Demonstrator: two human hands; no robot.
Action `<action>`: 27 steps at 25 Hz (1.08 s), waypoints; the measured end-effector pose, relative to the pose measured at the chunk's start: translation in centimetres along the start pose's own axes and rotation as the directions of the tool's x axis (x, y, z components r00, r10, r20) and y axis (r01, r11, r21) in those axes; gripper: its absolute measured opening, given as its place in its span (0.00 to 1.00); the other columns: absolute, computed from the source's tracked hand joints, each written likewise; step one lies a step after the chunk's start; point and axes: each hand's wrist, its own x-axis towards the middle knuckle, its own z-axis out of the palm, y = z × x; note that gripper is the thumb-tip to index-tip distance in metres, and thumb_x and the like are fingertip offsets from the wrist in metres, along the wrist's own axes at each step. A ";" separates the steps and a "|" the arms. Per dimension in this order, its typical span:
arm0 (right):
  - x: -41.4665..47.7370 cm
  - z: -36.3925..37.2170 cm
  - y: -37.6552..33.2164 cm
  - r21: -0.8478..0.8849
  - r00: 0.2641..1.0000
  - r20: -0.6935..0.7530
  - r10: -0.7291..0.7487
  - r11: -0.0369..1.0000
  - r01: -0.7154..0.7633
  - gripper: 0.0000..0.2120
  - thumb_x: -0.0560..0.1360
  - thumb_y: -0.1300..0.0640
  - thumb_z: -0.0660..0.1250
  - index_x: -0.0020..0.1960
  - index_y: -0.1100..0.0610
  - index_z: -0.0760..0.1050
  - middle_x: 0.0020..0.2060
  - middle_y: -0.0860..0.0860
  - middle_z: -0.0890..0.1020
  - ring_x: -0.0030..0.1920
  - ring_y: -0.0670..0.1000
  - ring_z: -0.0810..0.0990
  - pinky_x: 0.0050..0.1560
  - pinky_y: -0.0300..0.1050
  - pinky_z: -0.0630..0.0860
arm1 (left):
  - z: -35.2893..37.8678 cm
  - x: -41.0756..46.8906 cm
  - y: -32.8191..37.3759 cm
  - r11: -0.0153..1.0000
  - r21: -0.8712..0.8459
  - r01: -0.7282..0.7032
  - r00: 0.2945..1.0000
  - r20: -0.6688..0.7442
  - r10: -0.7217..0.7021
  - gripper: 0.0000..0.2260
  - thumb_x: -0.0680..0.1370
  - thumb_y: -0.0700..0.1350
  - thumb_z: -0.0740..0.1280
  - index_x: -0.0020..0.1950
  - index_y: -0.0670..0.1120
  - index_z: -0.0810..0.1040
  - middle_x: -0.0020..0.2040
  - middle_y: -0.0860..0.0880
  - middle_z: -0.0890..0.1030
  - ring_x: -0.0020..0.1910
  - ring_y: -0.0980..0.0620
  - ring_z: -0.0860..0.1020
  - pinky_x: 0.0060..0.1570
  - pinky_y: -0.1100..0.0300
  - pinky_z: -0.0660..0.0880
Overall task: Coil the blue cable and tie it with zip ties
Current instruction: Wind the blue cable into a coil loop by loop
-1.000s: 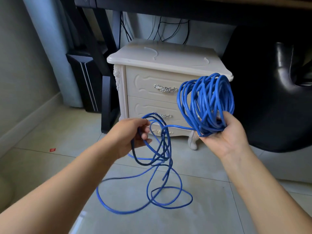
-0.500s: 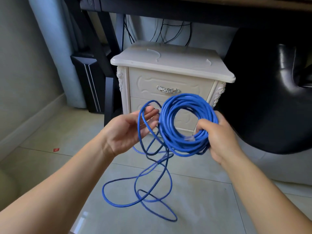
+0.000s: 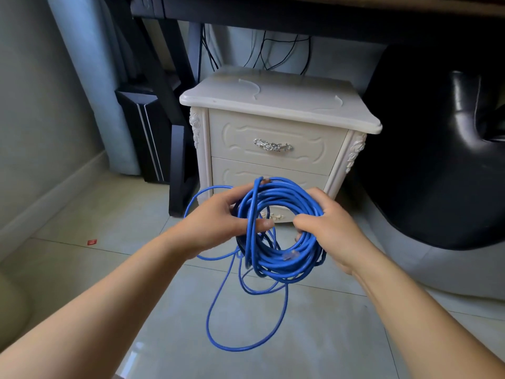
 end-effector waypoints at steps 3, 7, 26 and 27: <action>0.0 0.2 0.2 0.065 0.998 0.063 -0.006 0.998 0.002 0.15 0.63 0.62 0.65 0.48 0.50 0.77 0.31 0.50 0.75 0.33 0.53 0.77 0.37 0.46 0.74 | 0.2 0.1 0.1 0.998 0.067 0.011 0.998 -0.056 -0.007 0.29 0.72 0.39 0.76 0.68 0.61 0.74 0.41 0.61 0.83 0.41 0.59 0.82 0.42 0.66 0.77; 0.0 0.5 0.2 0.113 0.995 0.098 -0.014 0.994 0.003 0.16 0.70 0.68 0.64 0.53 0.53 0.76 0.31 0.53 0.75 0.31 0.52 0.78 0.36 0.43 0.75 | 0.6 0.3 0.3 0.996 0.083 0.045 0.990 -0.138 -0.033 0.31 0.71 0.34 0.72 0.67 0.62 0.74 0.38 0.58 0.82 0.38 0.59 0.81 0.38 0.66 0.77; 0.9 1.8 -1.9 -0.233 0.990 -0.104 -0.098 0.970 0.071 0.10 0.74 0.52 0.70 0.40 0.59 0.77 0.40 0.54 0.81 0.37 0.52 0.77 0.40 0.46 0.75 | 1.1 1.1 -0.6 0.815 0.577 0.049 0.962 -0.248 0.118 0.31 0.68 0.39 0.67 0.65 0.67 0.70 0.51 0.55 0.79 0.49 0.52 0.77 0.51 0.50 0.76; 0.9 1.7 -1.9 -0.205 0.992 -0.103 -0.073 0.977 0.051 0.11 0.74 0.53 0.70 0.42 0.61 0.78 0.39 0.56 0.82 0.37 0.55 0.79 0.40 0.49 0.78 | 0.9 1.1 -0.5 0.832 0.554 0.033 0.963 -0.240 0.122 0.32 0.68 0.39 0.67 0.64 0.69 0.71 0.52 0.56 0.79 0.50 0.53 0.78 0.52 0.50 0.76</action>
